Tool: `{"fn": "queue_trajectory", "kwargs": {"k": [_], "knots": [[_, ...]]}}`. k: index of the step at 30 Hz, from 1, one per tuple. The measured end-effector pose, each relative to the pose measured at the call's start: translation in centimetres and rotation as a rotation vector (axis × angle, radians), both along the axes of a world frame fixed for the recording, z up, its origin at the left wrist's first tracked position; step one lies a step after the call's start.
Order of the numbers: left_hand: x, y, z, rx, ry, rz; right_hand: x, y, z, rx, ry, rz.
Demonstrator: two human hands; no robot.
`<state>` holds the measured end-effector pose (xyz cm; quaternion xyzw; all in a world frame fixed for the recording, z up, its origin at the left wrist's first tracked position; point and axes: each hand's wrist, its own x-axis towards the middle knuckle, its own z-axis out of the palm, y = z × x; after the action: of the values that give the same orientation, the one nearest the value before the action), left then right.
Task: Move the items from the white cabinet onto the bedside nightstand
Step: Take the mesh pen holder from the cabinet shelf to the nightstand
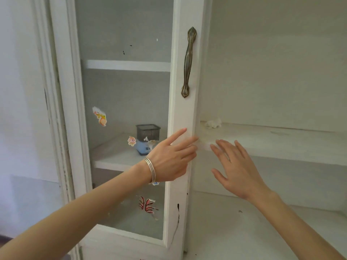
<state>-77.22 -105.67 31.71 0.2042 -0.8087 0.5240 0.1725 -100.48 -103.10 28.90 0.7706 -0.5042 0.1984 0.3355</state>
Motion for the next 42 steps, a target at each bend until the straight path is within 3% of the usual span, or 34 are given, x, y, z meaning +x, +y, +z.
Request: {"fn": "queue_trajectory", "kwargs": {"k": [10,17,23,29,42], "knots": [[3.0,6.3,-0.2,-0.039,-0.047,0.057,3.0,4.6,-2.1,0.128,-0.015,0.247],[6.4,11.1,-0.4,-0.076,-0.086,0.054,8.2,10.0,-5.2,0.464,-0.221,0.423],[10.3,16.0,-0.9,-0.076,-0.053,0.034,11.8,14.9,-6.1,0.346,-0.166,0.448],[13.5,20.4,-1.2,-0.005,0.039,0.034,16.4,19.1,-6.8,0.337,-0.254,0.456],[24.8,27.4,-1.4,-0.065,0.149,0.021,27.3,24.1,-6.2,0.071,-0.052,0.448]]}}
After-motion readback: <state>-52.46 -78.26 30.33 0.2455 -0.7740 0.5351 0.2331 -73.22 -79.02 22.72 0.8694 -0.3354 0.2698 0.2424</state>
